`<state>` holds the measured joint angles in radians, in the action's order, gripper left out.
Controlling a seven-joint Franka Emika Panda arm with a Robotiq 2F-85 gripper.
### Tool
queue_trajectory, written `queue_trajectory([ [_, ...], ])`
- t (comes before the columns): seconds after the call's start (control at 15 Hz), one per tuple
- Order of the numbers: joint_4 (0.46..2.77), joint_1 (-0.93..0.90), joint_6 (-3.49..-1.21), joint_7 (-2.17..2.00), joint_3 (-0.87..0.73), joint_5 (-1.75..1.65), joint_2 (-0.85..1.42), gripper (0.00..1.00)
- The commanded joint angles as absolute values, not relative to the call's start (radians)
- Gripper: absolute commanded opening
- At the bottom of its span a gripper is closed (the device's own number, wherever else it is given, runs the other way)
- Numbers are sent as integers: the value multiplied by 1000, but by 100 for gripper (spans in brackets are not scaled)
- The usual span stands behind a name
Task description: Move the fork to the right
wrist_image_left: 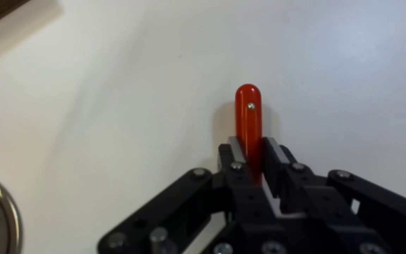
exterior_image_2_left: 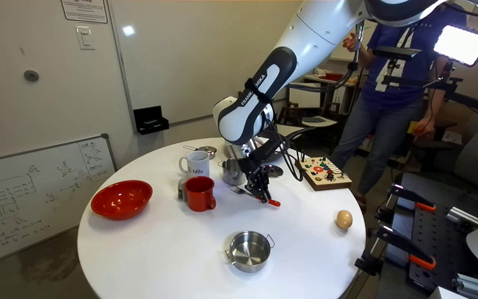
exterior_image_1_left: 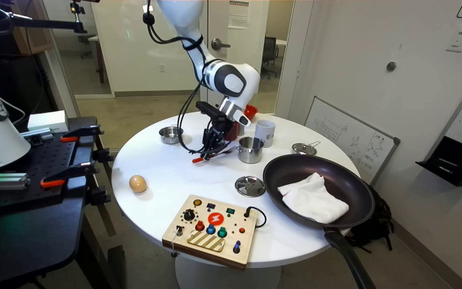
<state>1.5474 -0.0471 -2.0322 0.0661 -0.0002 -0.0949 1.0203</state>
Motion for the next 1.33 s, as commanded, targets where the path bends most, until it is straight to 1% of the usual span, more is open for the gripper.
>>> queue_trajectory([
  [0.0,1674,-75,-2005,74,-3,-141,901,8],
  [0.47,1804,-112,-1936,171,-15,-337,778,8],
  [0.87,1896,-97,-1990,328,-17,-570,731,8],
  [1.27,1973,-78,-2092,432,-8,-817,713,7],
])
